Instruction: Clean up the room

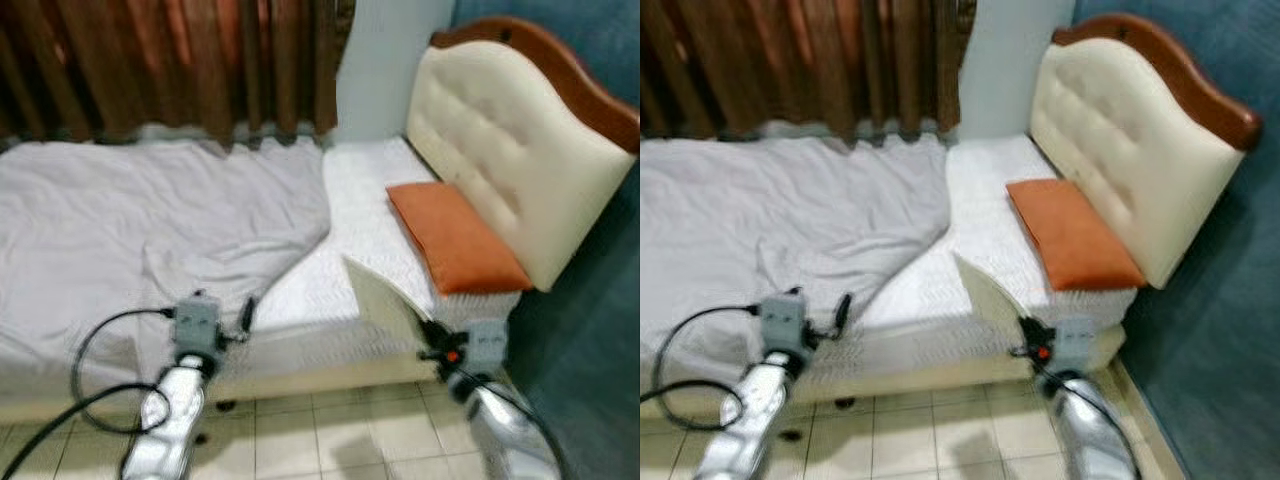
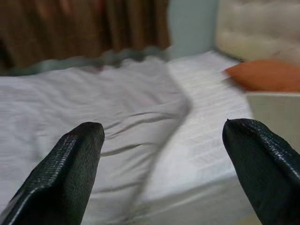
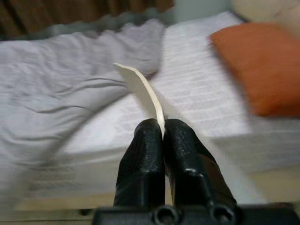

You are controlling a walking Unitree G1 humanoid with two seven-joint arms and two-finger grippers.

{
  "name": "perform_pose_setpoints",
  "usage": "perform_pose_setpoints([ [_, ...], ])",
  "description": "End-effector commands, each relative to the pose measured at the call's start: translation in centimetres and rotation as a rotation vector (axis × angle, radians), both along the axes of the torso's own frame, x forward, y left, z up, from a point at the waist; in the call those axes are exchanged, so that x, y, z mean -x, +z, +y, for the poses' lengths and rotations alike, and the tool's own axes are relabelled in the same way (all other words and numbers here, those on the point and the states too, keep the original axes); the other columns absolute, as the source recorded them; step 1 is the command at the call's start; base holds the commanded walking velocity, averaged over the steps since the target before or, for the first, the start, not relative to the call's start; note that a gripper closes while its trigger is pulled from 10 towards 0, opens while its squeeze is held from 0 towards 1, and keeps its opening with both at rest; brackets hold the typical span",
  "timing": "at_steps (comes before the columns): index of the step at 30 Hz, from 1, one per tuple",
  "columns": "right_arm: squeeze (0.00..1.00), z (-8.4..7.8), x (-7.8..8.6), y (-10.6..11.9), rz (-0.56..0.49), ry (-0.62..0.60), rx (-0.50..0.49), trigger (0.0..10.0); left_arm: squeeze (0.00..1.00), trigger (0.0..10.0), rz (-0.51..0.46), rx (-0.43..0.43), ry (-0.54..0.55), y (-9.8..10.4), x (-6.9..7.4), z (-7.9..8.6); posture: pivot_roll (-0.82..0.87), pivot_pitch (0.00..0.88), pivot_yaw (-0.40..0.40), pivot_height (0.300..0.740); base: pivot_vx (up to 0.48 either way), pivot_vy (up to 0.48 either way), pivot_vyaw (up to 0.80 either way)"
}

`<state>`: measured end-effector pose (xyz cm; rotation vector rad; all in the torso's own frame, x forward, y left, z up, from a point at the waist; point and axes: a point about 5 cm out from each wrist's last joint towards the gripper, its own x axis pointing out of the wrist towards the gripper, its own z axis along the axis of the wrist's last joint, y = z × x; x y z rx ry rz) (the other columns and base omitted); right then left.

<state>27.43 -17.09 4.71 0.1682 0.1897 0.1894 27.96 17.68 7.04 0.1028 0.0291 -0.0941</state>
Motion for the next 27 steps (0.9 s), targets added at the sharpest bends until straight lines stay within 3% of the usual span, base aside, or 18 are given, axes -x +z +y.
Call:
perform_pose_setpoints([
  [1, 0.00, -0.81, -0.76, 1.28, -0.066, -0.022, 0.026, 10.0, 0.00, 10.0, 0.001, 0.008, -0.037, 0.15, -0.39, -1.05, -0.08, 0.000, -0.021, 0.740, 0.480, 0.000, 0.00],
  [12, 0.00, -0.69, -0.92, 1.14, -0.069, -0.037, 0.023, 10.0, 0.00, 10.0, 0.016, -0.015, -0.082, -0.08, -0.43, -1.59, -0.08, 0.000, -0.007, 0.740, 0.480, 0.000, 0.00],
  [17, 0.00, -0.66, -0.99, 1.12, -0.072, -0.038, 0.031, 10.0, 0.00, 10.0, 0.017, -0.015, -0.089, -0.05, -0.49, -1.68, -0.08, 0.000, -0.002, 0.740, 0.480, 0.000, -0.78],
  [27, 0.00, -0.19, -1.36, 1.26, -0.076, -0.014, 0.040, 10.0, 0.00, 10.0, 0.019, -0.017, -0.096, -0.05, -0.43, -1.74, -0.08, 0.000, 0.004, 0.740, 0.480, 0.000, 0.00],
])
